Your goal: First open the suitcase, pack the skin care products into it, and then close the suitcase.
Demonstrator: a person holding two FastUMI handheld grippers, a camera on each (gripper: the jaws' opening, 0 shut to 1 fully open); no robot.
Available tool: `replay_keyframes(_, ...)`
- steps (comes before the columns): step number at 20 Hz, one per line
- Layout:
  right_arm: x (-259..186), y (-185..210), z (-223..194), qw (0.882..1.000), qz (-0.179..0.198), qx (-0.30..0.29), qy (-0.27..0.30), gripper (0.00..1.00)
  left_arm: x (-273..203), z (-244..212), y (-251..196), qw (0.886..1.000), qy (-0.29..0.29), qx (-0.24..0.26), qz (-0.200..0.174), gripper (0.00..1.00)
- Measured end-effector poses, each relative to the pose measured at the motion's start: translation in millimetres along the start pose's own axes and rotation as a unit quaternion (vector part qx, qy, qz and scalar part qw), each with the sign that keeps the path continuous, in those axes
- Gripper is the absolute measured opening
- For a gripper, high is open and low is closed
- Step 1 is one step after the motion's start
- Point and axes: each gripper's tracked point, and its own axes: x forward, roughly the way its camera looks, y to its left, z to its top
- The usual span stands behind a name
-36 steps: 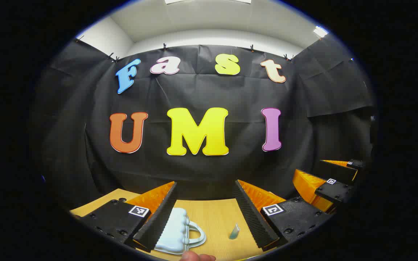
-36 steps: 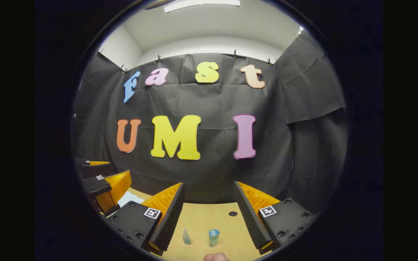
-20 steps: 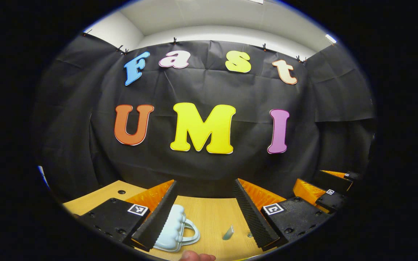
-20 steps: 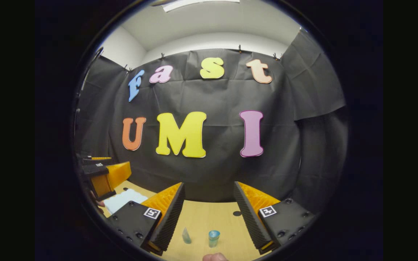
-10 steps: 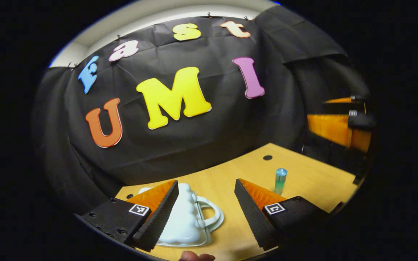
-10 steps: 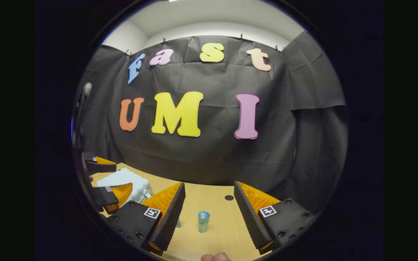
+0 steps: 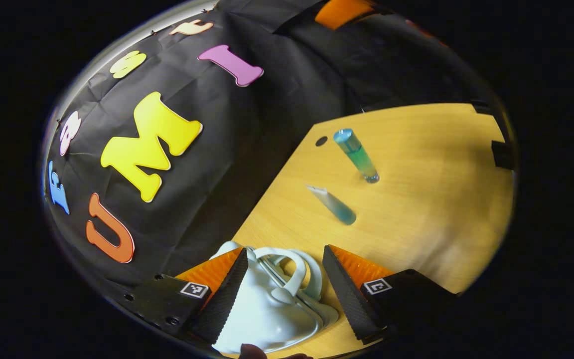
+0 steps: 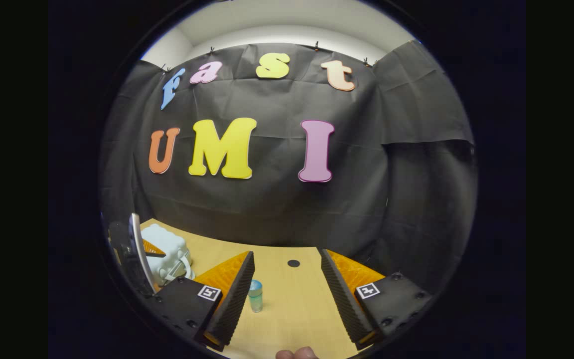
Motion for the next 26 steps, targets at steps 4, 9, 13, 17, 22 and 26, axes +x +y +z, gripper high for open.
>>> replay_keyframes(4,-1.1,-12.8,-9.0,1.000,-0.016,0.005,0.013,0.80,23.4,-36.7,-7.9,0.995,0.072,0.068,-0.014,0.96)
replay_keyframes(9,-1.6,-15.7,-6.6,1.000,-0.020,0.011,0.015,0.80,46.8,-54.0,-12.3,0.985,0.111,0.133,-0.022,0.84)
replay_keyframes(13,-6.0,-20.6,-5.5,0.999,-0.030,0.011,0.015,0.80,67.7,-64.0,-12.5,0.974,0.146,0.171,-0.028,0.69)
replay_keyframes(17,-8.9,-35.4,-8.2,0.998,-0.048,0.019,0.018,0.80,69.4,-60.8,-13.2,0.971,0.156,0.179,-0.020,0.22)
replay_keyframes(22,-8.9,-30.3,-6.0,0.999,-0.045,0.024,0.012,0.80,53.6,-56.3,12.0,0.984,0.136,0.116,-0.009,0.12)
replay_keyframes(26,-6.9,-14.9,-2.7,0.999,-0.029,0.023,0.007,0.80,40.0,-39.6,36.3,0.994,0.092,0.060,0.004,0.08)
